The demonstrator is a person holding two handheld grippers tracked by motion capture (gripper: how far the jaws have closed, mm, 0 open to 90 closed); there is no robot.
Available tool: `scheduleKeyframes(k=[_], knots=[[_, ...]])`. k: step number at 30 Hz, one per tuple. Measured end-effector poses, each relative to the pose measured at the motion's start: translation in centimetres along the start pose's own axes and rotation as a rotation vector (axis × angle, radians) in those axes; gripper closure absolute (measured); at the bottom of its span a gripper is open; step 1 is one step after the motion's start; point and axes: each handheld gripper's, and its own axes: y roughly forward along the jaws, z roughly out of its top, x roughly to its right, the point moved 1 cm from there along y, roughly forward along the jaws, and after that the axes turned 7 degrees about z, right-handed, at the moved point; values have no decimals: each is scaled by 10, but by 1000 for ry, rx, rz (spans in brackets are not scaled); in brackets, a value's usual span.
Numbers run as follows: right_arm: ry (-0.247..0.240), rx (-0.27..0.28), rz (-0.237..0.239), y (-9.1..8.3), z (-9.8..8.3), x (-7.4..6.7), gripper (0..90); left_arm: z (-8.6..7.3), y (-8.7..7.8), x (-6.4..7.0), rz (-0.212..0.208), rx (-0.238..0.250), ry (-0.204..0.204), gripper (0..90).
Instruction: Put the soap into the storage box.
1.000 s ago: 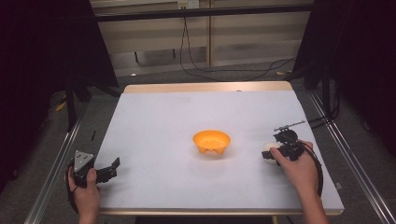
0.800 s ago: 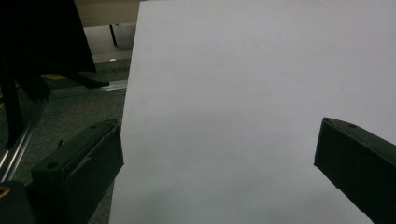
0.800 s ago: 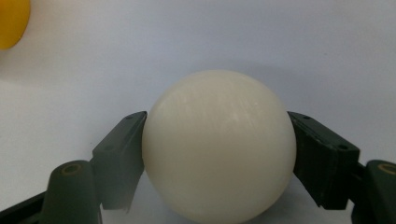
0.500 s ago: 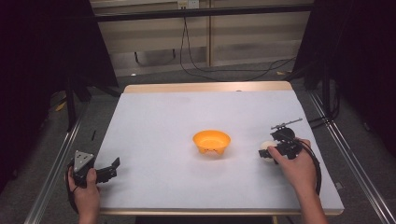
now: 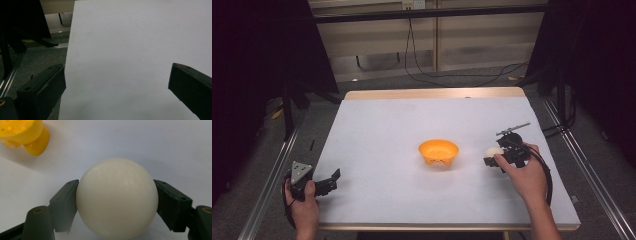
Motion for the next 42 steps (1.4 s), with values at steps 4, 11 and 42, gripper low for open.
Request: scheduleKeyframes(k=[4,11,42], knots=[[-17,6,10,-1,4,-5,247,0,0,0,0,0,0,11],[-47,6,31,0,9,-10,248,0,0,1,3,0,2,11],[-152,-12,77,-2,36,-40,248,0,0,0,3,1,0,11]])
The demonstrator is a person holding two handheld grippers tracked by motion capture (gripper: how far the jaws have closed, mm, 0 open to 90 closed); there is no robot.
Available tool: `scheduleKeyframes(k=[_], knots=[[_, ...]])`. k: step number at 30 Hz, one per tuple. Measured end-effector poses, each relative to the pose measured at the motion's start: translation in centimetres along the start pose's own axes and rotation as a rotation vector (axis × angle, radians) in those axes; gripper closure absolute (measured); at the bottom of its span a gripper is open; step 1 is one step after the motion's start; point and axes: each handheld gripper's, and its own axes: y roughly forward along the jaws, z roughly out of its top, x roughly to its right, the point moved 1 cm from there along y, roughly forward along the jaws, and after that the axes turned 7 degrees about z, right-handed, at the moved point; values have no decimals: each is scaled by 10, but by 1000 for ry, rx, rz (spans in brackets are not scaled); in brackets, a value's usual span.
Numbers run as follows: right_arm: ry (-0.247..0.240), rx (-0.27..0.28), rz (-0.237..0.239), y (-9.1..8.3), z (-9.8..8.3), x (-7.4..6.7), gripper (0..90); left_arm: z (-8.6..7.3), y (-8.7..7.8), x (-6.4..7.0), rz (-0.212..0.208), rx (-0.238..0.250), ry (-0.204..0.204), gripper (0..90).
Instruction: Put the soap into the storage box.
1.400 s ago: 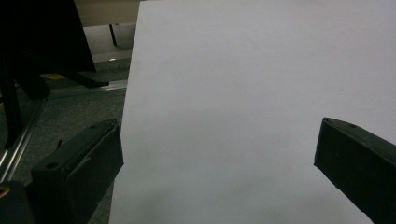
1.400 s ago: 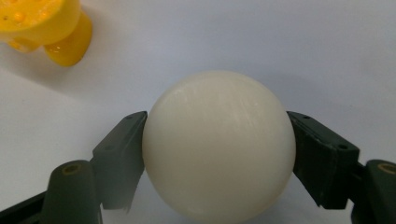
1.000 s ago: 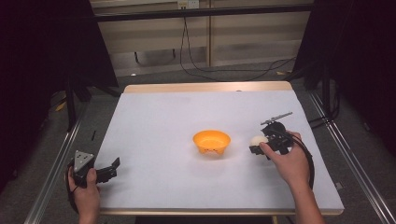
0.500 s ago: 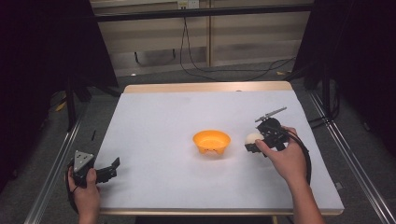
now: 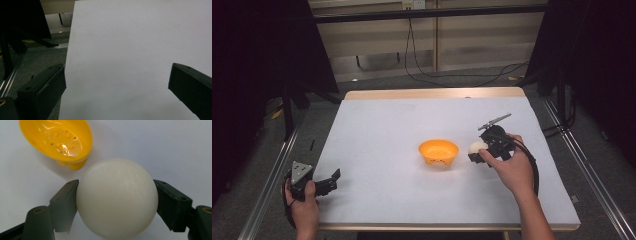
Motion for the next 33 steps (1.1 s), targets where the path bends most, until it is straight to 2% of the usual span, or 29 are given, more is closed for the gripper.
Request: scheduleKeyframes(k=[33], knots=[[-59,-6,18,6,30,-23,247,0,0,0,-2,1,-1,12]])
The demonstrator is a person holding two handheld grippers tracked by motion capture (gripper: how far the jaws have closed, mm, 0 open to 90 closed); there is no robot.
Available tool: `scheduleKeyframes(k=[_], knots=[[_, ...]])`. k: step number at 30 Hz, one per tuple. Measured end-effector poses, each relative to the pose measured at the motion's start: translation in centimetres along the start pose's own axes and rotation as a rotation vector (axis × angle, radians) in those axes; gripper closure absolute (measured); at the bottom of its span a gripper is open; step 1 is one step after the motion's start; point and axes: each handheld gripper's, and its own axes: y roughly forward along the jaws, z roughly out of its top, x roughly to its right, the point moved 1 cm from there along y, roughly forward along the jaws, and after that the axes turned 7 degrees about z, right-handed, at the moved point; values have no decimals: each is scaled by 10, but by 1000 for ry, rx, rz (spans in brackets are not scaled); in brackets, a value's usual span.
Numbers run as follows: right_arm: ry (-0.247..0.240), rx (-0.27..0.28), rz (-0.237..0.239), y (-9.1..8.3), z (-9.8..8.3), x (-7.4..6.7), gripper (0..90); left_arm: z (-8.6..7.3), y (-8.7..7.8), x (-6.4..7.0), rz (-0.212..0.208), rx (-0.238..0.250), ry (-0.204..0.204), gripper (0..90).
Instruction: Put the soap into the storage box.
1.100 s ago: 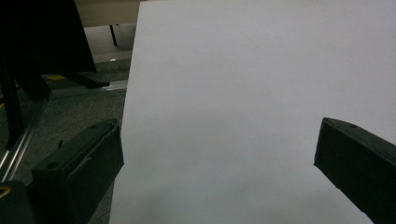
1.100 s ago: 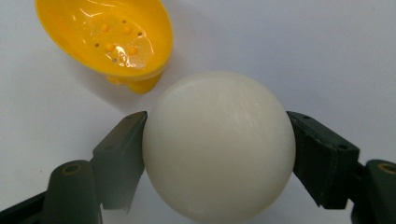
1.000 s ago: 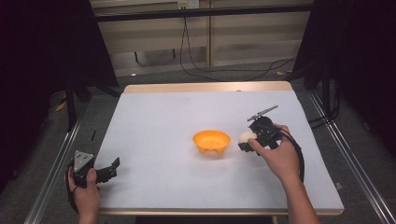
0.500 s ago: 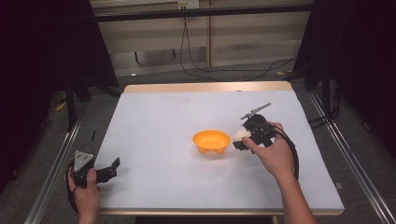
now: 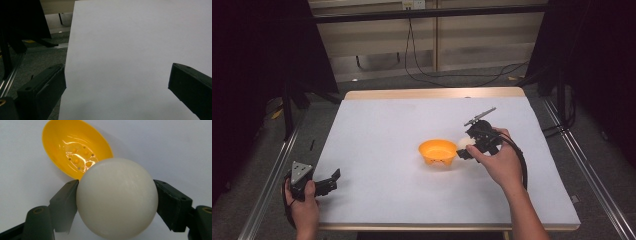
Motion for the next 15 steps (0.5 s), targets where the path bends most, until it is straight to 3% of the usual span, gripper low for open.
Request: scheduleKeyframes(k=[15], knots=[[-42,-11,11,9,18,-13,248,0,0,-1,1,1,-1,11]])
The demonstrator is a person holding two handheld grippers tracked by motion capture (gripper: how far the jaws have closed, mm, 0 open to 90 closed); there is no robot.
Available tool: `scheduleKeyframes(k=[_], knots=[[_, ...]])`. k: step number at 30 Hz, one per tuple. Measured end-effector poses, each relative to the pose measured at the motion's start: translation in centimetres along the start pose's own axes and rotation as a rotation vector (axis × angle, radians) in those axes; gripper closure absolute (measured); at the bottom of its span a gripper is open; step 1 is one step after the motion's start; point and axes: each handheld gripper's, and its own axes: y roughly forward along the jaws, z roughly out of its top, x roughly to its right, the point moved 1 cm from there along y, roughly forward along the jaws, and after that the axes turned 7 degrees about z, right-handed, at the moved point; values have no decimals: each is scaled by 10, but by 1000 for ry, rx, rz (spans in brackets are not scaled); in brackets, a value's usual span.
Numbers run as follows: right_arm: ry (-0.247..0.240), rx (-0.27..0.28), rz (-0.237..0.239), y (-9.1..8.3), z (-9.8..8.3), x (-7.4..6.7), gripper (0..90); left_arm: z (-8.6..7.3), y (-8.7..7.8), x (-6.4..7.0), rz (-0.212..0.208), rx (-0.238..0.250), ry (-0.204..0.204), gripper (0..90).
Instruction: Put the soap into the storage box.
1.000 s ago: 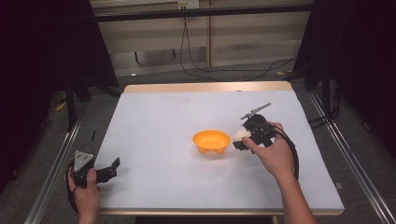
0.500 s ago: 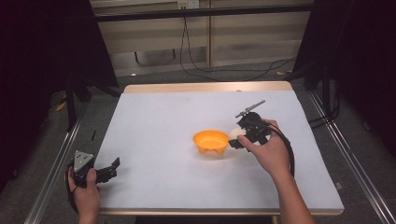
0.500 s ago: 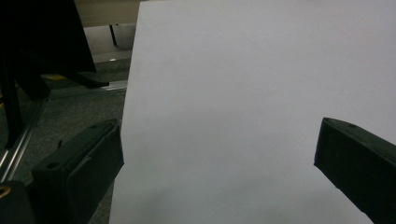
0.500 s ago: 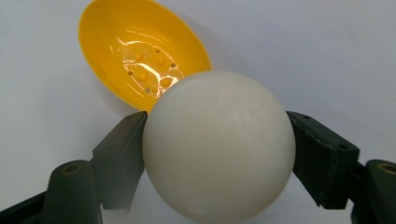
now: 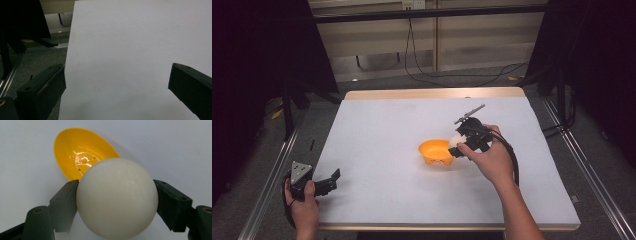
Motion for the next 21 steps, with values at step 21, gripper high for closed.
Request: scheduleKeyframes(k=[21], knots=[[-44,-14,28,17,20,-13,247,0,0,0,-2,-4,-2,11]])
